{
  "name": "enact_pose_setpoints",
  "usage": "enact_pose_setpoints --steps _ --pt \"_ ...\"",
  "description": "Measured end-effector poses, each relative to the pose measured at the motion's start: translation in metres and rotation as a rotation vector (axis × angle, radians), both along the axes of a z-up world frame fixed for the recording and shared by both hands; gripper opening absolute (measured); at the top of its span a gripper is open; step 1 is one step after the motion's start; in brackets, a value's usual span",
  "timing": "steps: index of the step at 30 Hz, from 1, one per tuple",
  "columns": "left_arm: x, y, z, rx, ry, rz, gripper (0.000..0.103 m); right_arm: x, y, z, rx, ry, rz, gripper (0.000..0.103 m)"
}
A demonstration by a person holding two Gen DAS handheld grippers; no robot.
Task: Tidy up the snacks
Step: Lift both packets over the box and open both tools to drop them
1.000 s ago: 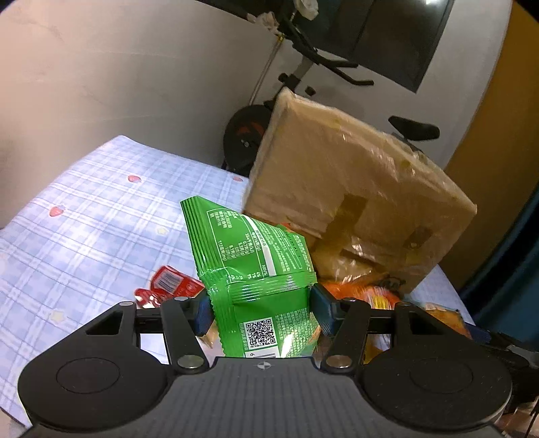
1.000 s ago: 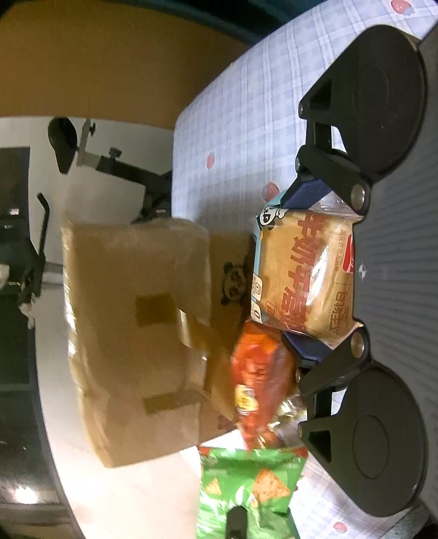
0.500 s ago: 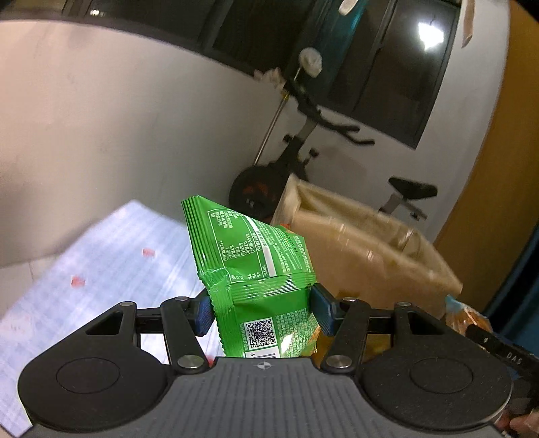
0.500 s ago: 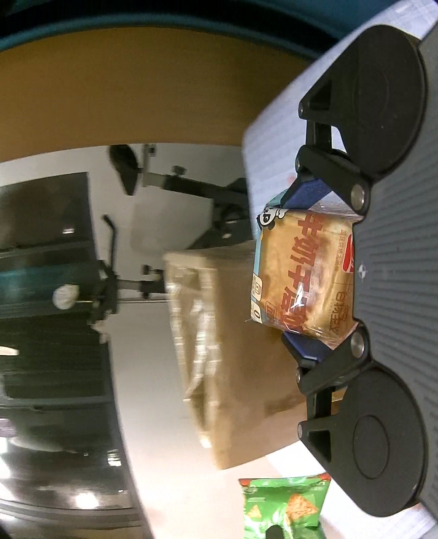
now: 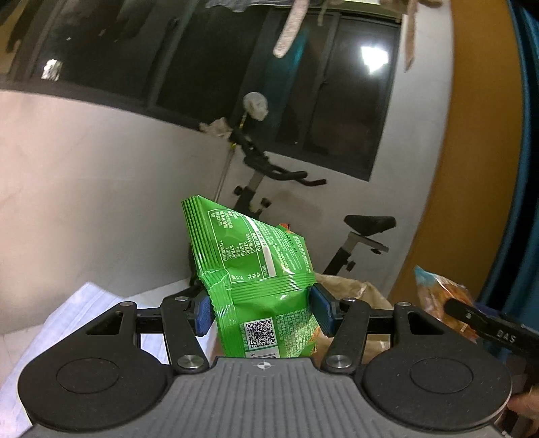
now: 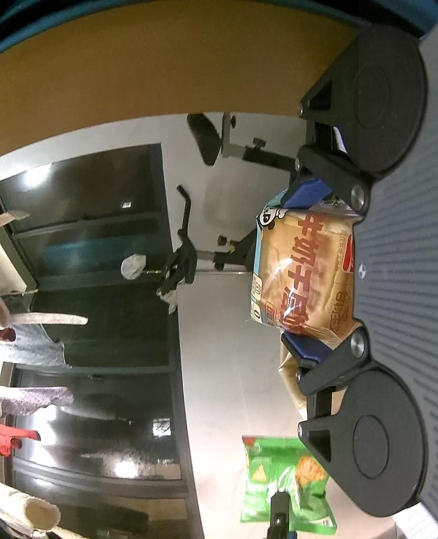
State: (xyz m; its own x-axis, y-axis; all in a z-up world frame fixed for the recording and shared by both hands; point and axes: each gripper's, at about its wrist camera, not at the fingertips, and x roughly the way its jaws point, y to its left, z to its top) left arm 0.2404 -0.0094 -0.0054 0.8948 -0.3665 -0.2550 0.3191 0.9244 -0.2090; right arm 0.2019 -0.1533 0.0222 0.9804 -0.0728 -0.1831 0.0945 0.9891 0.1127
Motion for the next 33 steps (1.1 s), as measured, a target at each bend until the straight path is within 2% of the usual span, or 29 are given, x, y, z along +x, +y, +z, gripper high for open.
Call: enact_pose_setpoints --steps 5,11,15,17,23,30,33 --pt "0.031 -0.026 0.003 0.041 0.007 -0.026 0.061 0.038 0.003 0.003 -0.034 0.023 0.055 0.08" --pt "0.08 -0.062 -0.001 0.12 0.022 -0.013 0.061 0.093 0.006 -0.009 -0.043 0.082 0.083 0.08" --pt "0.101 -0.079 -0.009 0.203 0.051 -0.025 0.061 0.122 0.01 -0.026 -0.067 0.161 0.073 0.08" --pt "0.115 -0.085 -0.017 0.233 0.093 -0.024 0.061 0.133 0.01 -0.037 -0.067 0.204 0.063 0.08" --pt "0.139 -0.088 -0.04 0.259 0.199 -0.034 0.059 0.143 0.003 -0.06 -0.026 0.298 0.057 0.08" --pt "0.15 -0.086 -0.051 0.306 0.244 -0.04 0.058 0.144 -0.001 -0.071 0.02 0.368 0.044 0.08" --pt "0.149 -0.082 -0.053 0.311 0.24 -0.04 0.062 0.143 -0.001 -0.073 0.022 0.383 0.043 0.081"
